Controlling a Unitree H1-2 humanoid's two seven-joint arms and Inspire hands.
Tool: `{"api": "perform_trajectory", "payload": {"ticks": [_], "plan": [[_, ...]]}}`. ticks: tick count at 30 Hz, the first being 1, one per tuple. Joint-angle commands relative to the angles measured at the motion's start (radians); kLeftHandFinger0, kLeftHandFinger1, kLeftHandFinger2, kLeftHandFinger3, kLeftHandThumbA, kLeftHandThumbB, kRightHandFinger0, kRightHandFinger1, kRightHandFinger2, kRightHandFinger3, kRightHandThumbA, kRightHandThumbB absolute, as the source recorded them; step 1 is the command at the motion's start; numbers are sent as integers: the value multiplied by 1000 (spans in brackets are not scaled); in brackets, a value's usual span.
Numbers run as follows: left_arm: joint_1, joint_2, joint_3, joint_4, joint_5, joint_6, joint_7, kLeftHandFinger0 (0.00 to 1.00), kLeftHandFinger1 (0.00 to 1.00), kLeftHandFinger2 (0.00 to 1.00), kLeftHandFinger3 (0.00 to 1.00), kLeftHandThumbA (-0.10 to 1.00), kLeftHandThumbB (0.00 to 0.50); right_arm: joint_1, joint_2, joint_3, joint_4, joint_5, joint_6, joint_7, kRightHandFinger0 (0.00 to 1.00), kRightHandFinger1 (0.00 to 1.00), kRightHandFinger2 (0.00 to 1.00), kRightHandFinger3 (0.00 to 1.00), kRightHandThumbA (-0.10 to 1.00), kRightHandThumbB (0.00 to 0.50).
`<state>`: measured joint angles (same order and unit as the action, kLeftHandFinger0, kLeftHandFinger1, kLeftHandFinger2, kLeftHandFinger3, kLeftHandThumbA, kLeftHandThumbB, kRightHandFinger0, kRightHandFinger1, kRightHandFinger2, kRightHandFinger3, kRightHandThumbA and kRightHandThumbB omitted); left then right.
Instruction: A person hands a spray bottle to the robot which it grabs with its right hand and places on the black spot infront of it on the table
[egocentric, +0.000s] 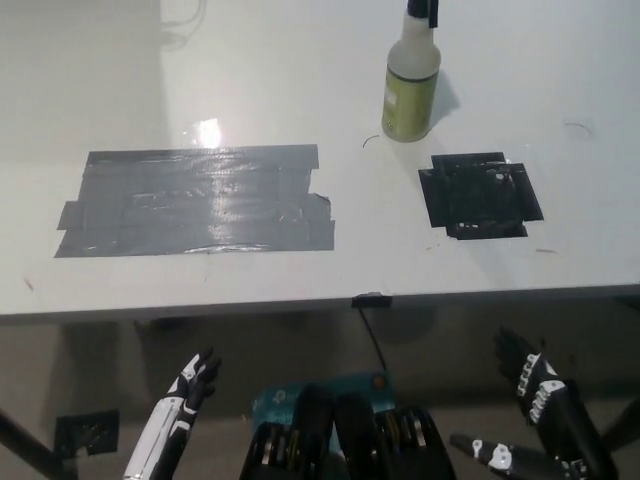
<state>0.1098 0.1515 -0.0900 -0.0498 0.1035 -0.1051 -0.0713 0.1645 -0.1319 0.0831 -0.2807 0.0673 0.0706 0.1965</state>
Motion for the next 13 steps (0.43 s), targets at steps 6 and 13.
{"api": "perform_trajectory", "payload": {"ticks": [6,13], "plan": [[-12,12,22,-34,-35,-26,-14,1000,1000,1000,1000,1000,13,-51,-46,37,139,-42,-98,31,1000,1000,1000,1000,933,404],[-29,7,22,-33,-46,-17,-21,1000,1000,1000,1000,1000,37,-55,-52,34,140,-43,-114,29,1000,1000,1000,1000,909,415]]}}
